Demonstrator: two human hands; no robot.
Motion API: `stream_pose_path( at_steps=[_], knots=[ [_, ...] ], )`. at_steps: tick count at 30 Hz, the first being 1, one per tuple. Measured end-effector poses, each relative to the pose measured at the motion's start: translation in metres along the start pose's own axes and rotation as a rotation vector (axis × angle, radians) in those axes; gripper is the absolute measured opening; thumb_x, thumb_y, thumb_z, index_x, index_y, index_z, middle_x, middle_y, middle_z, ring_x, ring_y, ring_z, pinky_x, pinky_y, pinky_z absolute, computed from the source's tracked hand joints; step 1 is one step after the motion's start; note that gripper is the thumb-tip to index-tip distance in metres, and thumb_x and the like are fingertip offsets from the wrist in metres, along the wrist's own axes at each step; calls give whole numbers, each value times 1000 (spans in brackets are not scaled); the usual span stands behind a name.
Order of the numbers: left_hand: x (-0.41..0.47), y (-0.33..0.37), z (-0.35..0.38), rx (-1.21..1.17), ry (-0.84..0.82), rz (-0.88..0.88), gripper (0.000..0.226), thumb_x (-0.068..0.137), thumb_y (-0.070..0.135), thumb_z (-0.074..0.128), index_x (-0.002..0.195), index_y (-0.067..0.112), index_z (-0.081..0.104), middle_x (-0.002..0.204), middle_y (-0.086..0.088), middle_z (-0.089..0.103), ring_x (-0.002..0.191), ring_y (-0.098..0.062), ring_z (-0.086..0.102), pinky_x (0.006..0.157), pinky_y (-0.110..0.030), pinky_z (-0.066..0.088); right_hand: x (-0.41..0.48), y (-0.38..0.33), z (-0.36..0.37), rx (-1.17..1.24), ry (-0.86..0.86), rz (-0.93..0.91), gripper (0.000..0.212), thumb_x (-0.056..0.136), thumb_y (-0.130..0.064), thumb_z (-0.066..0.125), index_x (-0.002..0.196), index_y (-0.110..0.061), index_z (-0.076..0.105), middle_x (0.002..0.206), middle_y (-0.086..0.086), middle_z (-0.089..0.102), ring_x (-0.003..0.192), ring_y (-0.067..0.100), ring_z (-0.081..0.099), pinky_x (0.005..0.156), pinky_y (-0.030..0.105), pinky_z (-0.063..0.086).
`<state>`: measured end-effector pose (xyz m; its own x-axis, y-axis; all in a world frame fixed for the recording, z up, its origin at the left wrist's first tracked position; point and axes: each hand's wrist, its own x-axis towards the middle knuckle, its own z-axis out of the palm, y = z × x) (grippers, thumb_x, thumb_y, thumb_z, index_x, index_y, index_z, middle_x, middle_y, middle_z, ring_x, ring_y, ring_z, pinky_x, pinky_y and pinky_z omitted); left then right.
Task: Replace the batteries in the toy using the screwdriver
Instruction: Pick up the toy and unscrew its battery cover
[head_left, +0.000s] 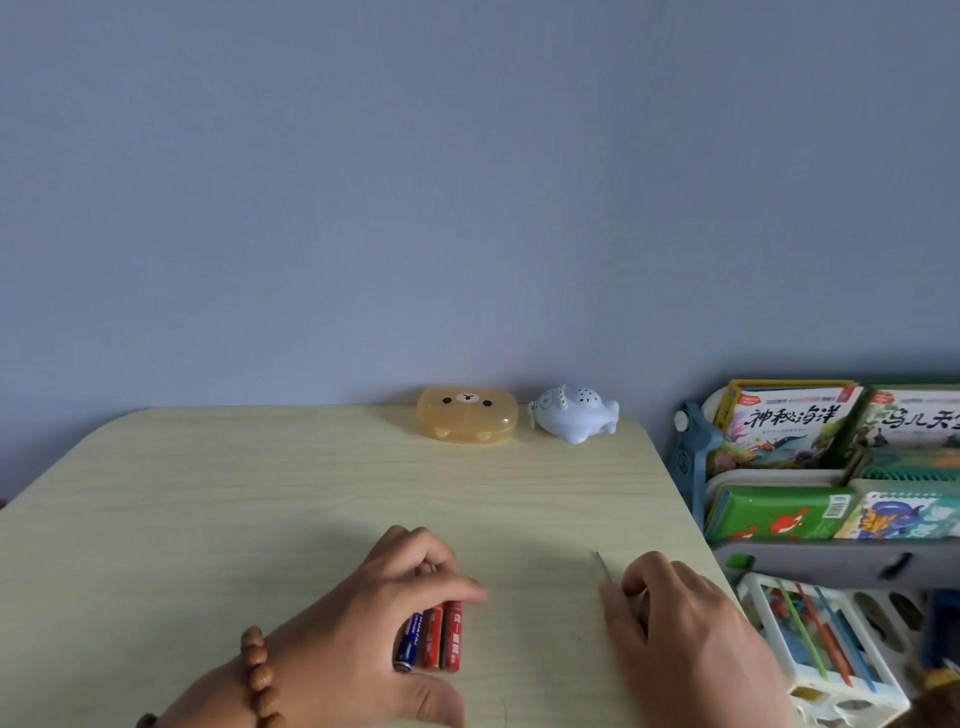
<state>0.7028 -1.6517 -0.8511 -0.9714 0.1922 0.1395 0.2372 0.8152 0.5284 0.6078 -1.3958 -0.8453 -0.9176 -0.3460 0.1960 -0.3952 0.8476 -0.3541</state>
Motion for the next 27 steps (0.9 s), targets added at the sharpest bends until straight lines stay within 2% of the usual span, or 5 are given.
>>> stream_pose_path(
  at_steps=[8, 13, 18, 24, 27],
  knots=[
    [91, -22, -74, 306, 215, -133, 78, 73, 74, 60, 137, 29, 52, 128, 8, 48, 123, -11, 40, 108, -32, 39, 8, 3, 2, 58, 22, 19, 30, 91, -58, 49, 90, -29, 54, 88, -7, 63, 90, 8, 59, 75, 23, 49],
    [153, -48, -68, 475, 54, -327, 80, 83, 62, 66, 147, 23, 38, 149, 2, 38, 140, -22, 30, 114, -41, 36, 12, 19, 20, 36, 97, -32, 28, 66, -46, 71, 59, -30, 49, 49, -6, 52, 45, 13, 55, 38, 25, 46],
    [163, -58, -43, 485, 106, -309, 65, 85, 53, 68, 140, 27, 46, 144, 4, 43, 136, -20, 35, 111, -40, 38, 19, 19, 16, -57, 66, -88, 33, 63, -59, 62, 57, -31, 47, 44, -8, 49, 38, 8, 52, 33, 17, 37],
    [161, -65, -42, 437, 175, -284, 56, 86, 44, 69, 137, 30, 50, 142, 6, 46, 133, -20, 36, 111, -38, 37, 88, 4, -21, -38, 268, -194, 33, 78, -51, 69, 101, -28, 64, 96, -5, 62, 92, 21, 61, 67, 37, 55],
    [159, -62, -41, 433, 199, -266, 62, 86, 44, 70, 141, 28, 47, 144, 4, 44, 136, -20, 35, 113, -38, 35, 152, 0, -18, -106, 33, -253, 64, 81, -38, 72, 138, -28, 46, 141, -3, 46, 125, 24, 46, 93, 43, 52]
  ],
)
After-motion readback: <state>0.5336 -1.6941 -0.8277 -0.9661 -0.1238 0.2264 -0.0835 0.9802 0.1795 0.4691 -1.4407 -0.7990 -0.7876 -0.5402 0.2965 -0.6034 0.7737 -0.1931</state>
